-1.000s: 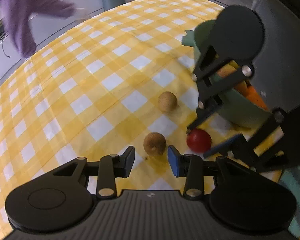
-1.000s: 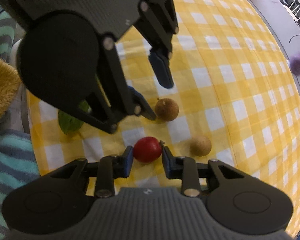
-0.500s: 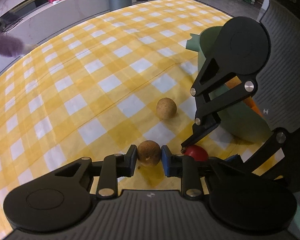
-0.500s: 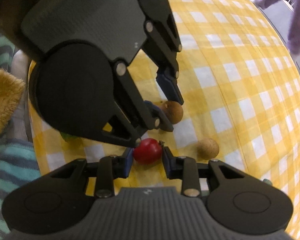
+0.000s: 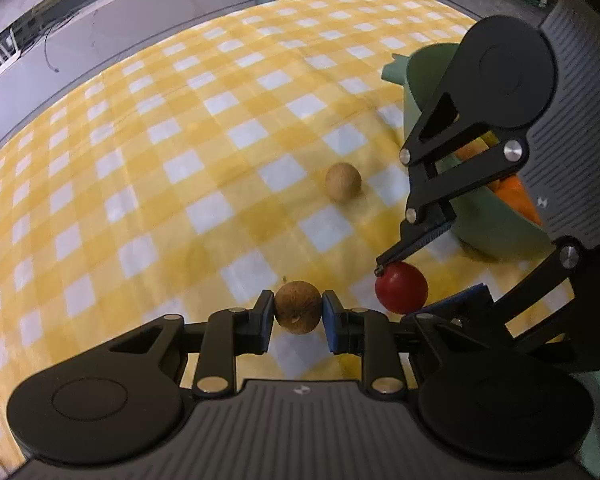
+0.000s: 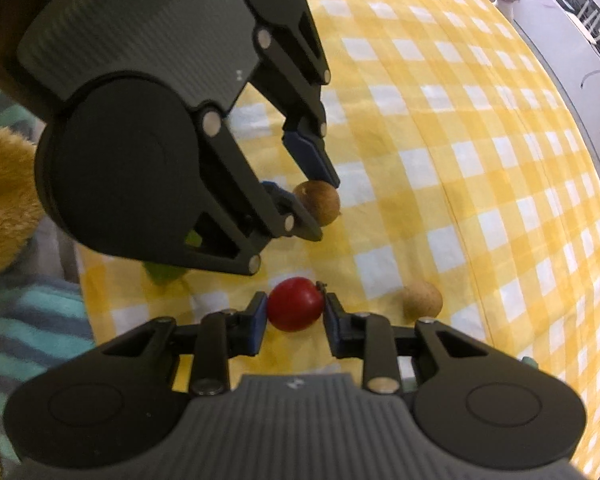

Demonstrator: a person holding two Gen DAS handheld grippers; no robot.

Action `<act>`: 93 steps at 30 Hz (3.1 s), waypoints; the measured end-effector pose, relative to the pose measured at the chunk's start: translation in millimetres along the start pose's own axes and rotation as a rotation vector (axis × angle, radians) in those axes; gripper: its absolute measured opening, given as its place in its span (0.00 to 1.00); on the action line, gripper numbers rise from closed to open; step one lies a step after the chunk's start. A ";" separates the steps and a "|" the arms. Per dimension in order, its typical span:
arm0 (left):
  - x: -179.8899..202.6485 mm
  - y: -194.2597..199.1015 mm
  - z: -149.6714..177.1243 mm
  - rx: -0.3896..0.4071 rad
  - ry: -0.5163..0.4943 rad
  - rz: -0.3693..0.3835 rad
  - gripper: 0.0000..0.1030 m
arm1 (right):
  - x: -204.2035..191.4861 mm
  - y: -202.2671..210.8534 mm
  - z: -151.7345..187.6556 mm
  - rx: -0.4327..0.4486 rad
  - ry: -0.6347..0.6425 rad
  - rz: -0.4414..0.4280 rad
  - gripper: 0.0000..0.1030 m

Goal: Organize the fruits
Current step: 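Grasp a brown fruit with the left gripper while the right grasps the red tomato, then lower the brown fruit and tomato into the colander and open both grippers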

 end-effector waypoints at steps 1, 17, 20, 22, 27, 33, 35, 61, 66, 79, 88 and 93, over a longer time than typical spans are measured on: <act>1.0 3.9 2.5 -0.002 -0.002 -0.011 0.27 | -3.1 3.4 -1.1 0.002 0.007 0.000 0.25; 47.4 56.3 19.6 0.000 -0.009 -0.101 0.27 | -32.4 82.6 14.6 0.082 0.021 0.082 0.26; 65.0 62.6 15.1 0.013 -0.044 -0.092 0.27 | -29.1 94.1 25.4 0.086 0.002 0.105 0.26; 76.2 65.8 8.5 0.030 -0.064 -0.085 0.27 | -29.1 101.9 35.9 0.084 -0.015 0.120 0.26; 106.3 70.1 -12.0 0.076 -0.089 -0.055 0.27 | -27.6 111.2 64.1 0.073 -0.062 0.153 0.26; 135.8 53.4 -32.5 0.084 -0.114 -0.022 0.27 | -24.0 113.0 99.5 0.035 -0.113 0.184 0.26; 141.8 44.4 -37.5 0.076 -0.125 -0.015 0.27 | -20.0 111.1 109.7 0.024 -0.129 0.191 0.25; 150.1 -7.6 -55.7 -0.012 -0.157 0.032 0.28 | 20.6 62.1 155.6 -0.063 -0.219 0.185 0.26; 147.8 -6.3 -53.1 -0.041 -0.115 0.079 0.27 | 17.7 57.9 159.5 -0.076 -0.219 0.167 0.26; 147.7 -4.5 -51.0 -0.048 -0.100 0.142 0.28 | 12.4 60.3 153.1 -0.079 -0.213 0.182 0.27; 155.9 0.5 -50.0 -0.042 -0.114 0.174 0.28 | 8.1 71.2 149.4 -0.071 -0.202 0.183 0.33; 145.8 3.9 -54.0 -0.054 -0.029 0.228 0.37 | 3.8 78.7 148.9 -0.074 -0.198 0.187 0.39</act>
Point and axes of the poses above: each gripper's, at about its wrist camera, not at the fingertips, and y roughly against the way its jaws point, x to its right, z to its underside, the point moved 9 cm from there along -y, roughly the way its jaws point, and after that the axes turned 13 degrees about y, right-handed, at the moved point
